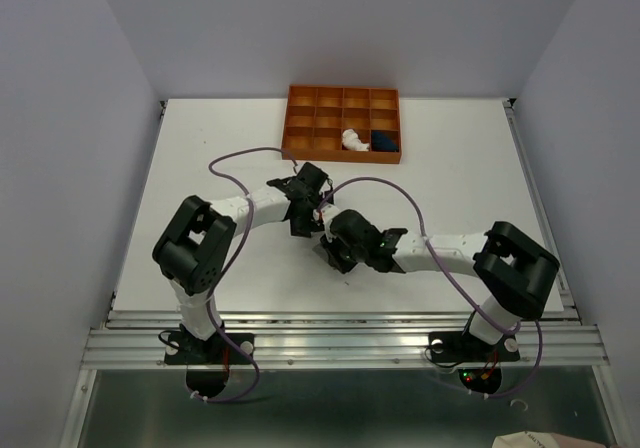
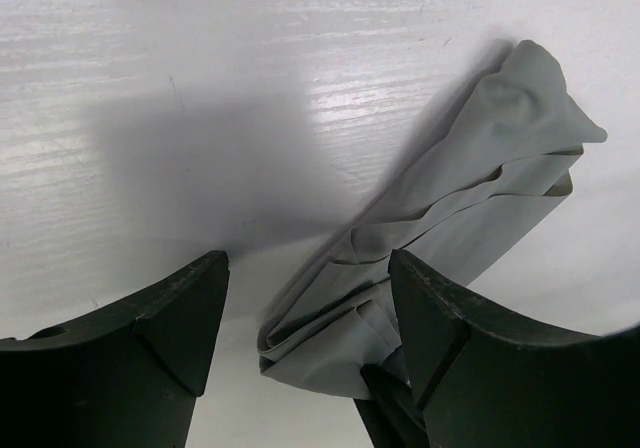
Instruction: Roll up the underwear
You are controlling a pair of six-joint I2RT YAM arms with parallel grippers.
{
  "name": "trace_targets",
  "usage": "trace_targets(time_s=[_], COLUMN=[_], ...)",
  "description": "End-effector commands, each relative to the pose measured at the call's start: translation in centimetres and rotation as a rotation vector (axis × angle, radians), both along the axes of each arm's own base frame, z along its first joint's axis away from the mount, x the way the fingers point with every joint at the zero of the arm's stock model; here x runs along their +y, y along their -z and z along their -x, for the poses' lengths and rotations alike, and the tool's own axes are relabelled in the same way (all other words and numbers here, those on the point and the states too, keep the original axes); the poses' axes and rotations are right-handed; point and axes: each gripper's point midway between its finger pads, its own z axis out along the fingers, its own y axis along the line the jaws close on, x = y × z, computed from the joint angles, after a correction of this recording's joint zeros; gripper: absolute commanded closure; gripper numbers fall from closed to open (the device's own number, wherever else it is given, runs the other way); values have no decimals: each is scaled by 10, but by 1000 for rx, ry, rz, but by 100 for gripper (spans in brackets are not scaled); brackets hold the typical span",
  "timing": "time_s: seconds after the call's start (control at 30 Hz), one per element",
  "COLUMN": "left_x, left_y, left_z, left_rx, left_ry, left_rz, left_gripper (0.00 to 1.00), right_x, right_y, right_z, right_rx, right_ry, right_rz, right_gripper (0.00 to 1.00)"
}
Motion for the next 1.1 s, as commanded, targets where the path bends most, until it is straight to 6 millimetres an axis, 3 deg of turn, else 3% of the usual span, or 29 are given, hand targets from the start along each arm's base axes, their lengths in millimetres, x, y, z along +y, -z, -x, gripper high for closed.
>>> trace_targets(time_s=[0.0, 0.27, 0.53, 0.73, 0.87, 1.07], left_x=[28, 46, 65, 48, 36, 16], left_y=[8, 2, -14, -22, -34, -39], left_z=[19, 18, 15, 22, 27, 43], left_rx=[68, 71, 42, 45, 11, 8], left_ry=[-54, -130, -237, -185, -127, -42], left_rz=[-49, -35, 16, 132, 234, 329], left_gripper=[23, 22, 22, 17, 4, 3], right_x=[20, 11, 7, 1, -8, -17], right_y=[-11, -16, -23, -25, -21, -16], right_z=[6, -7, 1, 1, -4, -7], right_rx=[62, 169, 285, 342, 387, 436], right_ry=[10, 123, 126, 174, 236, 279], right_rz=[-151, -288, -473, -597, -648, -690], right_gripper=[99, 99, 99, 99, 99, 99])
